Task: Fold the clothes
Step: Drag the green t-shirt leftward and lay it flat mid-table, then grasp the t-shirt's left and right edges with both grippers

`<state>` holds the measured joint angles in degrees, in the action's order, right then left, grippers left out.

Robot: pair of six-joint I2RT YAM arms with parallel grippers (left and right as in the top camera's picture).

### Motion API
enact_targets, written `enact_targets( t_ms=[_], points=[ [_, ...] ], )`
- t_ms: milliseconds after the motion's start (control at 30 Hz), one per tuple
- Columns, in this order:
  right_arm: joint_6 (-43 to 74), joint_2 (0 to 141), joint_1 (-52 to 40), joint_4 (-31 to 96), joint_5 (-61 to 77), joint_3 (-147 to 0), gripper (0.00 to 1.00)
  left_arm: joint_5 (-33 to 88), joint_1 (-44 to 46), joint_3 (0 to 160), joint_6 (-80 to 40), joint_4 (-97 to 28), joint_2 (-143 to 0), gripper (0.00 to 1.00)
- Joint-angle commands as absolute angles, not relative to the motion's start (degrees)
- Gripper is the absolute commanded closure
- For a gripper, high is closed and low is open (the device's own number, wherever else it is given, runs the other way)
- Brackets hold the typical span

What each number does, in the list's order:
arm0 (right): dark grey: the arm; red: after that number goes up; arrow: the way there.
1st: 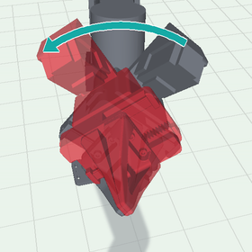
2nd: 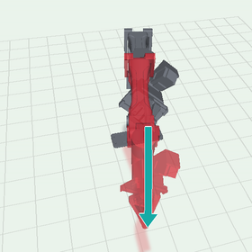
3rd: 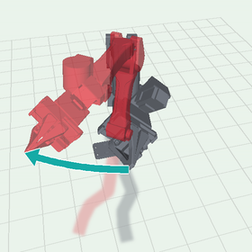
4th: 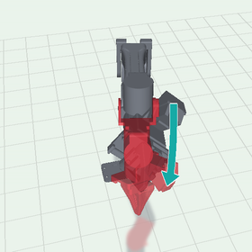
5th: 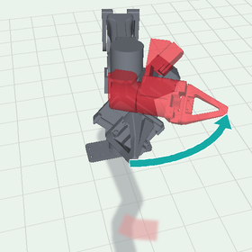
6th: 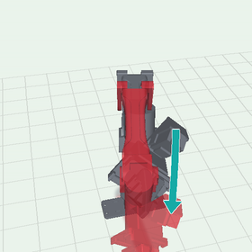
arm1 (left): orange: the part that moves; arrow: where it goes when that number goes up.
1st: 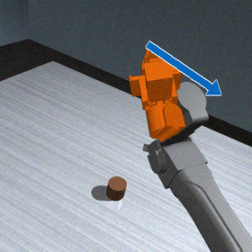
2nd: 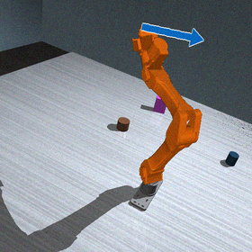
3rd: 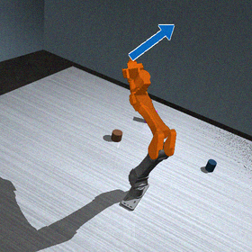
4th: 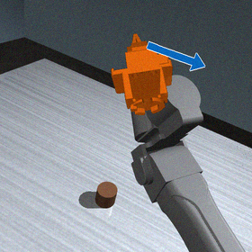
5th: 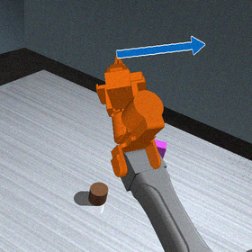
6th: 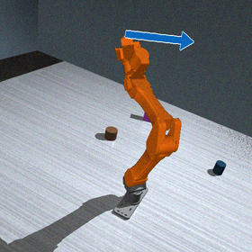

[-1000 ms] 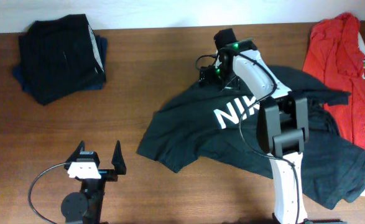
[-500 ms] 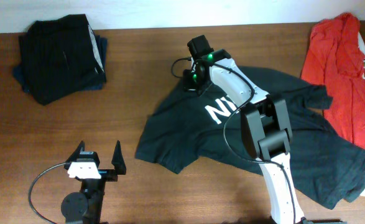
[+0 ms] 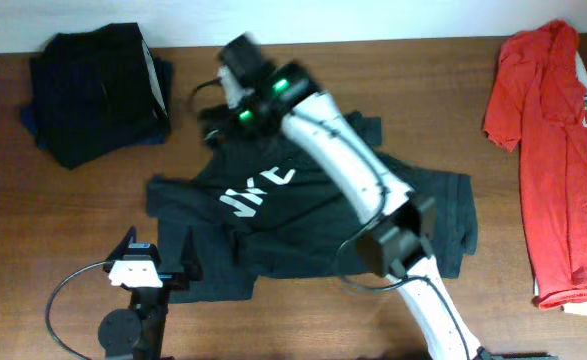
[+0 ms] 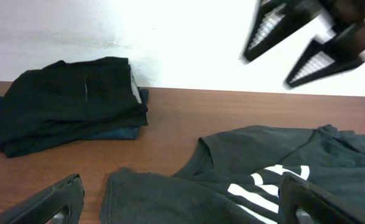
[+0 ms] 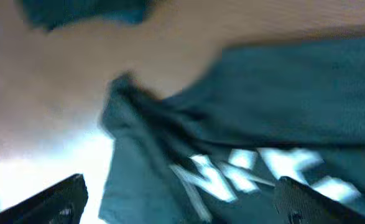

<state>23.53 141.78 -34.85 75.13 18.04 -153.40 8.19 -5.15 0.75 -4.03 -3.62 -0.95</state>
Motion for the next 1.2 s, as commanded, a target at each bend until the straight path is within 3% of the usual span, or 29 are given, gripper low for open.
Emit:
enact_targets(
  t_ms=[0, 67, 133, 267, 333, 400, 500, 667, 767, 900, 1067, 1167],
  points=[
    [23.2, 140.5, -24.9, 89.6, 10.4, -166.0, 0.01, 8.6, -4.9, 0.5, -3.1, -3.7, -0.7, 0.01],
    [22.5, 140.5, -19.4, 97.4, 10.9, -173.2, 0.01, 8.6, -4.9, 0.5, -3.1, -3.7, -0.7, 0.01],
    [21.5, 136.6, -16.2, 97.3, 14.9, -173.6, 0.01, 8.6, -4.9, 0.5, -3.1, -3.7, -0.7, 0.01],
    [19.8, 123.5, -17.8, 97.4, 14.1, -170.4, 0.01, 8.6, -4.9, 0.5, -3.1, -3.7, -0.7, 0.01],
    [20.0, 114.0, -20.4, 97.3, 5.7, -158.9, 0.01, 8.6, -4.9, 0.5, -3.1, -3.7, -0.7, 0.01],
    [23.6, 99.0, -21.6, 97.3, -7.6, -132.1, 0.01, 8.6, -4.9, 0.5, -3.1, -3.7, -0.7, 0.01],
    [30.7, 88.6, -14.4, 97.1, -15.7, -106.0, 0.01, 8.6, -4.9, 0.5, -3.1, -3.7, -0.7, 0.01],
    [25.4, 89.6, 8.6, 82.5, -11.9, -89.8, 0.01, 8.6, -4.9, 0.5, -3.1, -3.7, -0.7, 0.01],
    [18.2, 95.1, 14.1, 77.6, -7.0, -86.6, 0.01, 8.6, -4.9, 0.5, -3.1, -3.7, -0.7, 0.01],
    [22.0, 97.9, 14.4, 81.2, -1.7, -86.5, 0.02, 8.6, -4.9, 0.5, -3.1, -3.7, -0.7, 0.01],
    [22.1, 88.4, 14.3, 85.5, -0.9, -82.3, 0.01, 8.6, -4.9, 0.5, -3.1, -3.7, -0.7, 0.01],
    [19.9, 78.5, 14.3, 84.0, 5.7, -71.4, 0.01, 13.0, -4.9, 0.5, -3.2, -3.5, -0.7, 0.01]
  ],
)
